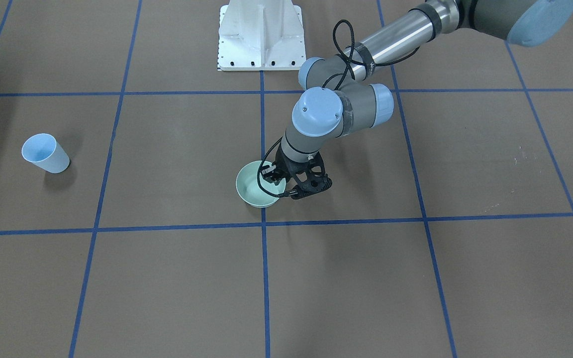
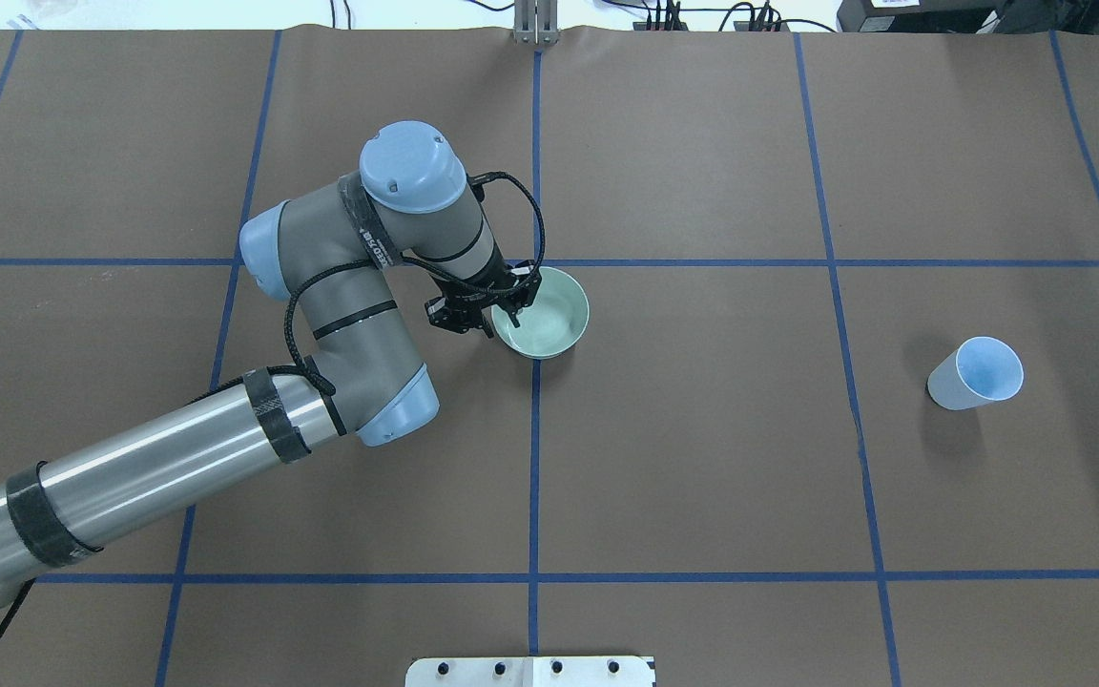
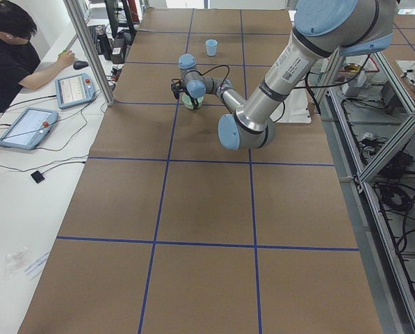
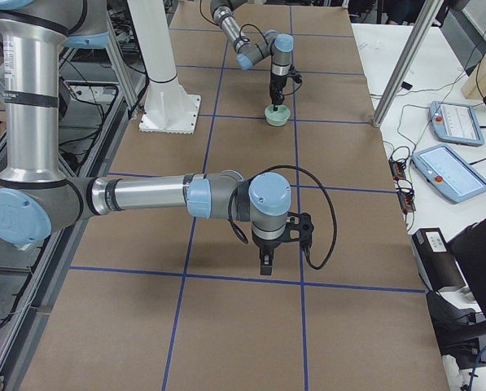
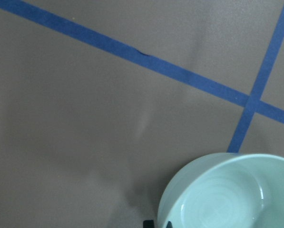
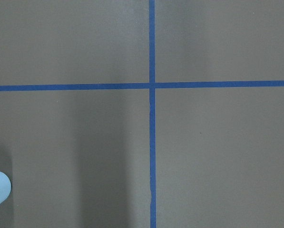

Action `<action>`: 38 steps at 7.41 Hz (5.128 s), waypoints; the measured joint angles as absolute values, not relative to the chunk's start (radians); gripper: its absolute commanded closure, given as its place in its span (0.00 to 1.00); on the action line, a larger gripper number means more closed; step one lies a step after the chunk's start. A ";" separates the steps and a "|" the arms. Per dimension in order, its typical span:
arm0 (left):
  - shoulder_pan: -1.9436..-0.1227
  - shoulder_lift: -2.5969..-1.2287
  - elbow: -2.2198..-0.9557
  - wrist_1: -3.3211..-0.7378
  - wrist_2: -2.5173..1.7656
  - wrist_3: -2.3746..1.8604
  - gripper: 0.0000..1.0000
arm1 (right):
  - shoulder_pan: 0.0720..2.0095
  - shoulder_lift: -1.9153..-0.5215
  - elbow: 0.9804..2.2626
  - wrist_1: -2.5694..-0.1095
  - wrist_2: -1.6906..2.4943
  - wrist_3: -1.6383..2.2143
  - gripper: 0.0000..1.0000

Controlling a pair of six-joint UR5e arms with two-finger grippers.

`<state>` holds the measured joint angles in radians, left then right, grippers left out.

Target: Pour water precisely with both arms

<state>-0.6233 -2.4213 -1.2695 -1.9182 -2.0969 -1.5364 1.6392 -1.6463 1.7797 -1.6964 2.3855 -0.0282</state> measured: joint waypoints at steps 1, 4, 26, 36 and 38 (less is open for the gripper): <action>-0.650 -2.419 -1.294 -1.917 -2.105 -1.535 0.00 | 1.640 -1.646 1.798 -1.698 2.385 -0.028 0.01; -0.791 -2.373 -1.502 -1.747 -2.189 -1.479 0.00 | 1.644 -1.587 1.878 -1.707 2.387 -0.006 0.01; -0.947 -1.833 -1.928 -1.611 -2.140 -0.948 0.00 | 0.085 -2.061 2.195 -1.136 0.800 1.698 0.02; -0.943 -1.838 -1.905 -1.613 -2.139 -0.963 0.00 | 0.023 -1.979 1.851 -0.881 0.570 1.635 0.01; -0.943 -1.841 -1.900 -1.614 -2.140 -0.963 0.00 | 0.050 -1.961 1.845 -0.876 0.574 1.586 0.01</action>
